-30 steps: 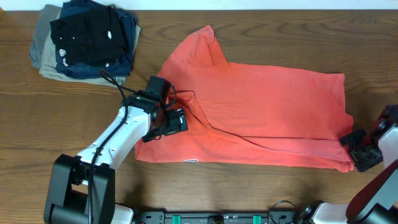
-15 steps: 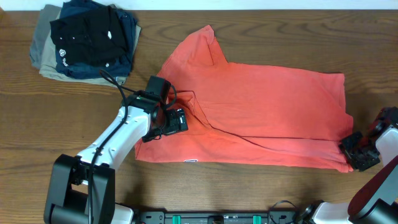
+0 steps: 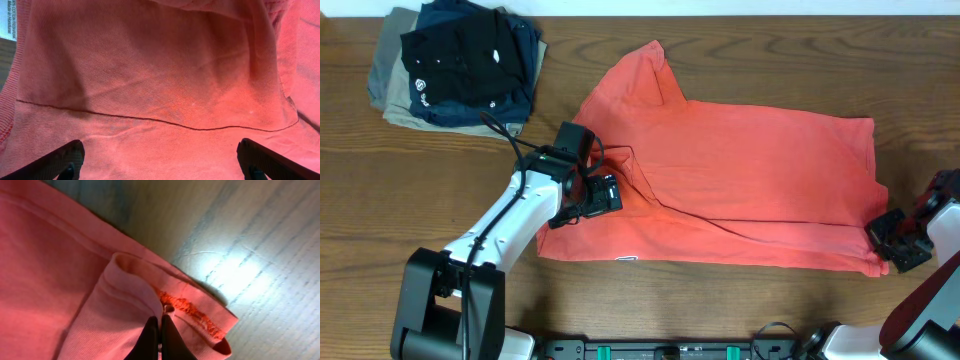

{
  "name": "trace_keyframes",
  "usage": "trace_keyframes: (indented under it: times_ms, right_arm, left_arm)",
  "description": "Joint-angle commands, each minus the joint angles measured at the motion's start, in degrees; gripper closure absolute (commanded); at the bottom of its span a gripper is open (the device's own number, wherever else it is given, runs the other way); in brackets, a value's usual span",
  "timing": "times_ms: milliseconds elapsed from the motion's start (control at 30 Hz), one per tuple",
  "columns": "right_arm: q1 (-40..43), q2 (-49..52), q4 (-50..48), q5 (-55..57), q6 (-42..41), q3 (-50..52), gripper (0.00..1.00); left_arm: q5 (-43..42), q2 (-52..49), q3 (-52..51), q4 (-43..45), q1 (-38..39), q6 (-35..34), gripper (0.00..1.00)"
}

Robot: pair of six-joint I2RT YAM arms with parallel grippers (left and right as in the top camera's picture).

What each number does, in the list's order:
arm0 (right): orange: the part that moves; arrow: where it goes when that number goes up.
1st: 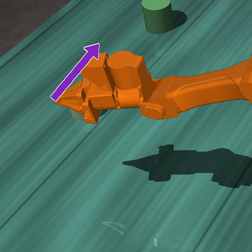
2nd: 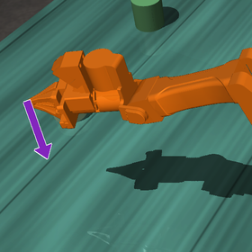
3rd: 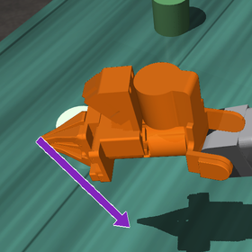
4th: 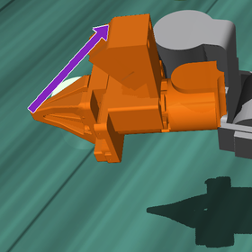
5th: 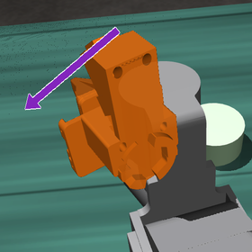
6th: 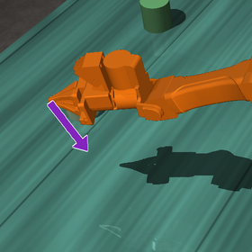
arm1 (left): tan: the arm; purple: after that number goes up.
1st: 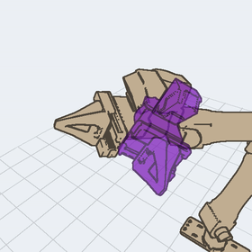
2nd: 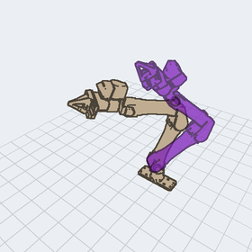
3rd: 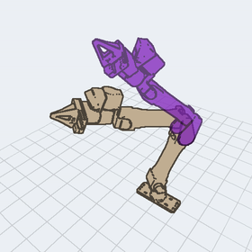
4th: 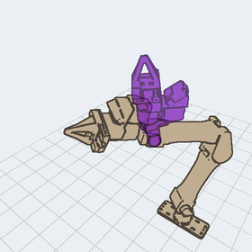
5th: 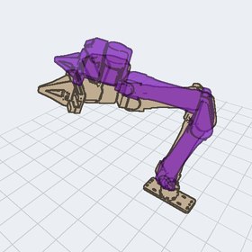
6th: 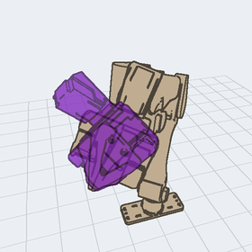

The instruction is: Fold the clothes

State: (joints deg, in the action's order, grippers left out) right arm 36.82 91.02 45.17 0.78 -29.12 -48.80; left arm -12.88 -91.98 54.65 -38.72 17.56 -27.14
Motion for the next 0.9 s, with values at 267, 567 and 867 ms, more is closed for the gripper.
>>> trace_keyframes:
  times_ms: [267, 567, 867]
  right_arm:
    - [-0.02, 0.26, 0.87, -4.46, -1.07, -4.24, 0.99]
    - [-0.04, 0.28, -3.93, -6.32, -4.11, -6.01, 0.98]
    - [-0.83, 0.28, -9.44, -7.91, -4.04, -6.01, 0.97]
  left_arm:
    - [0.96, -0.35, -0.57, -0.22, -0.13, 0.35, 0.02]
    - [0.96, -0.35, -0.57, -0.22, -0.13, 0.35, 0.02]
    - [0.96, -0.35, -0.57, 0.44, -0.13, 0.35, 0.02]
